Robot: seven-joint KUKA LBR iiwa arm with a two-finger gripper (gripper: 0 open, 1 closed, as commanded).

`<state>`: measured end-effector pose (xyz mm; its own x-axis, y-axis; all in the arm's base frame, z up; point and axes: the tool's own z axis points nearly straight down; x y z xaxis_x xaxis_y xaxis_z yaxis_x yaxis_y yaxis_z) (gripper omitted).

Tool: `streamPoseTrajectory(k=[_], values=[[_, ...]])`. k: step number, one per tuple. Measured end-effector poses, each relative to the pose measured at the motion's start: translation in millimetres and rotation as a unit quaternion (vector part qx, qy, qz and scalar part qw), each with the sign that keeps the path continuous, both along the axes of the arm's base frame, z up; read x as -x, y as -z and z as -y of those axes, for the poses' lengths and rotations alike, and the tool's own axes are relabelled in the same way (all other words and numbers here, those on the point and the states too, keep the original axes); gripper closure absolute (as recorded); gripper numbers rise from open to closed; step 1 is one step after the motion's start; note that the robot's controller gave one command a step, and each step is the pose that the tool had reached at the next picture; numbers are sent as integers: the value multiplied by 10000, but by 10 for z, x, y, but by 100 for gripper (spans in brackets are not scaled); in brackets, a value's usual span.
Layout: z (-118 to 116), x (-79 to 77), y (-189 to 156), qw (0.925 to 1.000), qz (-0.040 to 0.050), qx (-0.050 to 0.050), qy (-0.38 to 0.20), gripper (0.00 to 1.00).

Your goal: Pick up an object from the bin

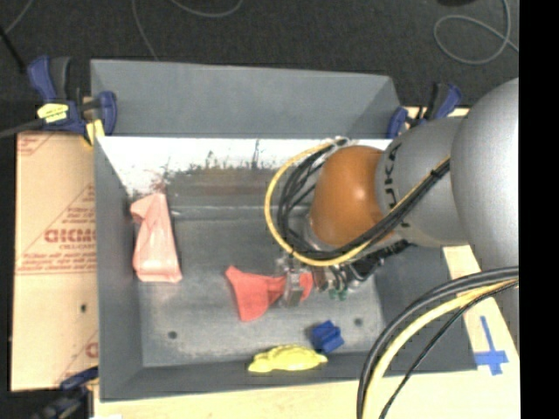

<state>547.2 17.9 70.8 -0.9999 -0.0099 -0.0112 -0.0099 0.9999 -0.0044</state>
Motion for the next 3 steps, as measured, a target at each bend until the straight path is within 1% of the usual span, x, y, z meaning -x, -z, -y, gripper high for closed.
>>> streamPoseTrajectory(k=[1,2,3], values=[[61,-94,-491,10000,16,4,33,100],[62,-94,-491,10000,16,5,31,100],[126,-258,-1388,9997,38,3,250,100]])
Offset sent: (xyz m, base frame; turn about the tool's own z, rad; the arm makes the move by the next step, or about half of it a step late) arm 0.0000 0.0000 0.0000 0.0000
